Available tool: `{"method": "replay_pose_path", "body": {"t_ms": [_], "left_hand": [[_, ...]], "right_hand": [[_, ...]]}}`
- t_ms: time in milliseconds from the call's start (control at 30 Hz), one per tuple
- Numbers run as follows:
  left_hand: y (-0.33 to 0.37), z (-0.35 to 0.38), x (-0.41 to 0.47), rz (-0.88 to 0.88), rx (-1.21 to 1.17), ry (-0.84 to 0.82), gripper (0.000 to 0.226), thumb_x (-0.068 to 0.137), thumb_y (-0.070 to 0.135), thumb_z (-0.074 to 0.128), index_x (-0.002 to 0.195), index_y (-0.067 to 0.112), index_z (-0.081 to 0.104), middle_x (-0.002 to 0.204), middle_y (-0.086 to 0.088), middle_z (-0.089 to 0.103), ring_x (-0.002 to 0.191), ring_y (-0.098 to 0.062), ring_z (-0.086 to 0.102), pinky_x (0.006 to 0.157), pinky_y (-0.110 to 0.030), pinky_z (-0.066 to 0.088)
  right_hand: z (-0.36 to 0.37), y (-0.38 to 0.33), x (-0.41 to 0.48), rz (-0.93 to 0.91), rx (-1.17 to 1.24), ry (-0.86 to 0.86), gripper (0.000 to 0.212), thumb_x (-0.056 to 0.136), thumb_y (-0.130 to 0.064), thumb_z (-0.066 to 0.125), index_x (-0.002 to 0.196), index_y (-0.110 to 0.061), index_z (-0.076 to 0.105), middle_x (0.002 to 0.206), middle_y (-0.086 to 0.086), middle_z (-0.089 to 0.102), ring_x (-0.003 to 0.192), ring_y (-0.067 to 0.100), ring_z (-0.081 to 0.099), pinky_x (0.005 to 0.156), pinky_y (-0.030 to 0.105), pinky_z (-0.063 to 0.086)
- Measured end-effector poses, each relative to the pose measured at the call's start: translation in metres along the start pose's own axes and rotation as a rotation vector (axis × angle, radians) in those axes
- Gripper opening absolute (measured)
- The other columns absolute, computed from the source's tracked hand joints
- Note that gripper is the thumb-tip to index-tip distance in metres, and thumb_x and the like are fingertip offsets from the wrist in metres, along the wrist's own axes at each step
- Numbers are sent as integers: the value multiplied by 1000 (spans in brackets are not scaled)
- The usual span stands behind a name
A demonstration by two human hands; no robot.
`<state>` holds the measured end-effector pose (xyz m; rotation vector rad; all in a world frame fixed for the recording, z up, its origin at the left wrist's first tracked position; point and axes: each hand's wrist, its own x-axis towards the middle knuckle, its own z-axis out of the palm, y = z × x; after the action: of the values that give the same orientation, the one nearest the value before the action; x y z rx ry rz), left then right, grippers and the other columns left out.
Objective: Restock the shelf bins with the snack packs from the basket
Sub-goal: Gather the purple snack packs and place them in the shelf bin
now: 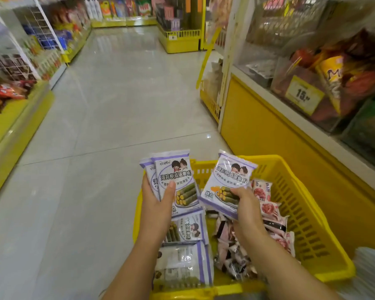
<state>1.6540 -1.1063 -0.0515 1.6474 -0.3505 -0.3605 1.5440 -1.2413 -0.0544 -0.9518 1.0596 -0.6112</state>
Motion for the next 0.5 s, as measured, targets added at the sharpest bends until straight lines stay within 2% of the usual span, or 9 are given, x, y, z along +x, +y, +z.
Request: {"method": "replay_pose_path", "body": {"t_ms": [33, 100, 200, 267, 300, 367, 433, 500], "left_hand": [[8, 2, -3, 10, -7, -10, 59, 92, 40, 56, 144, 42, 27, 127, 27, 52, 115, 1, 52, 89, -18, 41], [26, 7, -9, 31, 9, -44, 64, 94, 43, 52, 146, 47, 15, 128, 30, 43, 117, 0, 44, 92, -18, 35], [57, 17, -22, 67, -7, -121, 61, 95, 47, 46, 148, 48, 13, 142, 19, 40, 128, -9, 41, 109, -37, 34], [80, 24, -33, 107, -85, -169, 57, 97, 44, 44, 148, 46, 19, 144, 11, 45, 130, -16, 47, 108, -48, 38], [92, 28, -39, 119, -131, -199, 55, 97, 43, 45, 147, 46, 21, 142, 10, 49, 126, -17, 52, 105, -48, 42], [115, 34, -51, 135, -224, -262, 54, 91, 50, 46, 142, 50, 26, 131, 14, 59, 114, -11, 62, 93, -37, 52], [137, 40, -64, 151, -337, -348, 64, 78, 59, 49, 138, 53, 27, 111, 26, 67, 97, 0, 67, 71, -19, 55], [157, 47, -75, 186, -385, -429, 76, 73, 66, 58, 140, 51, 25, 107, 30, 67, 95, 4, 67, 68, -13, 53]], "right_hand": [[-1, -16, -10, -84, -37, -67, 10, 89, -9, 52, 86, -7, 61, 76, 4, 69, 64, 14, 67, 60, 33, 51], [-3, -46, -32, -190, -135, -208, 15, 90, -8, 51, 79, -11, 62, 69, 3, 68, 57, 10, 65, 60, 33, 49], [-9, -80, -63, -299, -300, -355, 21, 91, -9, 53, 81, -21, 67, 78, 2, 73, 69, 16, 69, 62, 29, 56], [-15, -97, -80, -385, -331, -353, 21, 93, -10, 52, 87, -23, 67, 87, 0, 75, 79, 17, 70, 67, 27, 56], [-17, -106, -88, -423, -332, -350, 20, 93, -11, 52, 91, -24, 67, 91, -1, 74, 85, 17, 70, 72, 29, 55], [-23, -121, -104, -469, -329, -356, 21, 94, -12, 52, 99, -24, 68, 97, -1, 74, 93, 21, 69, 81, 36, 55], [-29, -134, -116, -510, -329, -351, 20, 95, -12, 51, 101, -21, 67, 100, 7, 73, 95, 30, 68, 86, 45, 53], [-35, -148, -127, -553, -309, -325, 17, 95, -11, 51, 101, -16, 66, 103, 18, 69, 97, 36, 65, 88, 50, 50]]}}
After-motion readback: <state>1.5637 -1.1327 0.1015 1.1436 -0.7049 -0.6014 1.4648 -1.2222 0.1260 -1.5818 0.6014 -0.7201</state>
